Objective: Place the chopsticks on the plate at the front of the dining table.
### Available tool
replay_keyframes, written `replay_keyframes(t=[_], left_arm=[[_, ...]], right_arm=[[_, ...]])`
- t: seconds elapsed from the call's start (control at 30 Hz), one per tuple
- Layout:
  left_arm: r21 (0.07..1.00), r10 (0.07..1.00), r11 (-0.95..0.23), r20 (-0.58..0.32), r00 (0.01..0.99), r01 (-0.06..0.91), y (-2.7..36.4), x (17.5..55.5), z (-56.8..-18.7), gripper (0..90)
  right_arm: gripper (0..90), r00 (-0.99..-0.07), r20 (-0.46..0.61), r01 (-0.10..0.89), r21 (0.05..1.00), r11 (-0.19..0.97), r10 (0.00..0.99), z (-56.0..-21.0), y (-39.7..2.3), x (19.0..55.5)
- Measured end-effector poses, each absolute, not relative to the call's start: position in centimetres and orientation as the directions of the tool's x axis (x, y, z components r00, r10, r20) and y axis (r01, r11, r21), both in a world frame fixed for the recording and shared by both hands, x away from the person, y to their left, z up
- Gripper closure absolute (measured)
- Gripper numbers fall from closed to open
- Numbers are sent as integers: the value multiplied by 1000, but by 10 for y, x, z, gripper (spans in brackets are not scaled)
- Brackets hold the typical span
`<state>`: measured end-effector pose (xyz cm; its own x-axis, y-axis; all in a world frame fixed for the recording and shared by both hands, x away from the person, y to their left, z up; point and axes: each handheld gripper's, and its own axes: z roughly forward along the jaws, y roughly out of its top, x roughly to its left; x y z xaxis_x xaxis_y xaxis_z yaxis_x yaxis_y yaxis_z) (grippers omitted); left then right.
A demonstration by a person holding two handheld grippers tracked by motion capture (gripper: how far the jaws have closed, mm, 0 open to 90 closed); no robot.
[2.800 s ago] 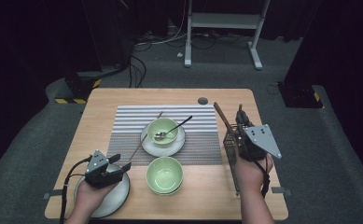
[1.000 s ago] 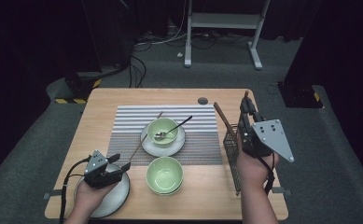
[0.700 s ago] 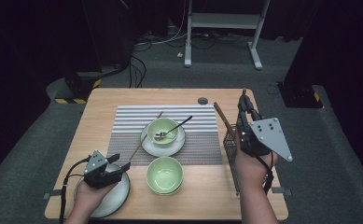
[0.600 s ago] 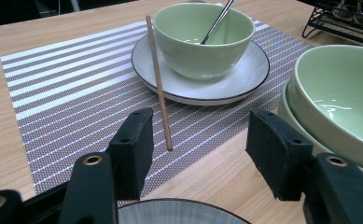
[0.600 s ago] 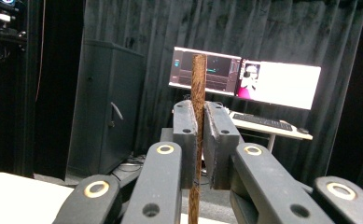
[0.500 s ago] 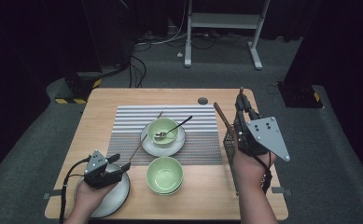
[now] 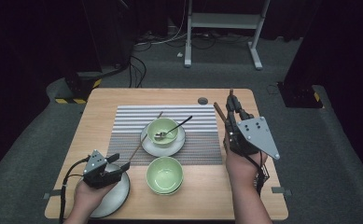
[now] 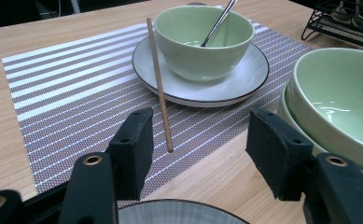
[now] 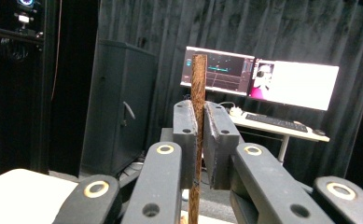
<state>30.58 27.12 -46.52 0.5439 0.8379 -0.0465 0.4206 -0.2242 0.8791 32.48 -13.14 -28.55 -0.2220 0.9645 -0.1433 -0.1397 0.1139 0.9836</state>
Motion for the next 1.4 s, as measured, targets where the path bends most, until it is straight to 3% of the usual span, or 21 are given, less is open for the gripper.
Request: replay_keyframes(t=[0.73,1.4], left_arm=[[884,839,-214,-51,542,415,270,305,-465,416],[900,831,-190,-65,552,391,260,302,-468,417]], right_arm=[[840,-301,-119,-109,990,90,946,-309,-105,331],[839,-395,-40,-105,994,-2,918,-330,-87,330]])
